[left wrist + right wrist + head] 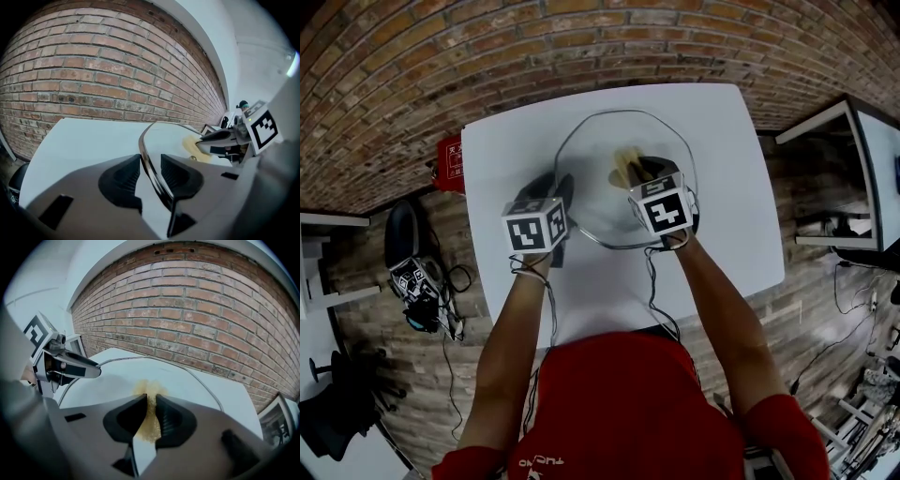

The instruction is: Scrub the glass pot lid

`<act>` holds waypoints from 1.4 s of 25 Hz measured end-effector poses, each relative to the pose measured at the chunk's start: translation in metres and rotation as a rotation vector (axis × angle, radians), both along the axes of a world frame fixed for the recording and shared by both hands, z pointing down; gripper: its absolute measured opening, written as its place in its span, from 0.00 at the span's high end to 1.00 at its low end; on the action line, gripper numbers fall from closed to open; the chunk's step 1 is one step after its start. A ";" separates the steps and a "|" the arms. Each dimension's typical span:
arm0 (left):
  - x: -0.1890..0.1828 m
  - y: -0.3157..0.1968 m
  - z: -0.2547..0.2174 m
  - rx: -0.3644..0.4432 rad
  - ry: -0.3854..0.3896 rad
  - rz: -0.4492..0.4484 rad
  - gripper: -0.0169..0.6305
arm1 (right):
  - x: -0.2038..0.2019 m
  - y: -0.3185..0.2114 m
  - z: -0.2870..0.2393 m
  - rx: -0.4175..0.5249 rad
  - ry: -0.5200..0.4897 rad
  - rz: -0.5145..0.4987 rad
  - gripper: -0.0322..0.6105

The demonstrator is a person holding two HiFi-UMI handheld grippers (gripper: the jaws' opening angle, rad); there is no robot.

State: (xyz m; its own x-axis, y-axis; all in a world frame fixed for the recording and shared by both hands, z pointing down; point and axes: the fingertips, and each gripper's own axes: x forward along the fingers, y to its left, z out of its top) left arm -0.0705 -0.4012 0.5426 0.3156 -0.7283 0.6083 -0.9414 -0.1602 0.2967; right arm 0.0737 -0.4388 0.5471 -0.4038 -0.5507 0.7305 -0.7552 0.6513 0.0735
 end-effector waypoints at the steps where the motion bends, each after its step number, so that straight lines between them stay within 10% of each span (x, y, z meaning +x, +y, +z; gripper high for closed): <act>1: 0.000 0.000 0.000 0.002 0.001 -0.001 0.75 | -0.001 0.001 0.000 -0.006 0.001 0.000 0.84; 22: 0.000 0.003 -0.002 -0.014 0.005 -0.004 0.78 | -0.085 -0.046 -0.025 0.021 -0.085 -0.025 0.87; 35: -0.002 0.004 -0.001 -0.013 0.014 -0.004 0.78 | 0.018 -0.073 -0.014 0.052 0.050 0.143 0.87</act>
State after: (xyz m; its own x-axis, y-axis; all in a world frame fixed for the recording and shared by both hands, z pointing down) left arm -0.0720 -0.3973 0.5415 0.3210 -0.7215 0.6135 -0.9379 -0.1524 0.3115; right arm 0.0913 -0.5121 0.5336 -0.2824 -0.6374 0.7169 -0.8348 0.5314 0.1437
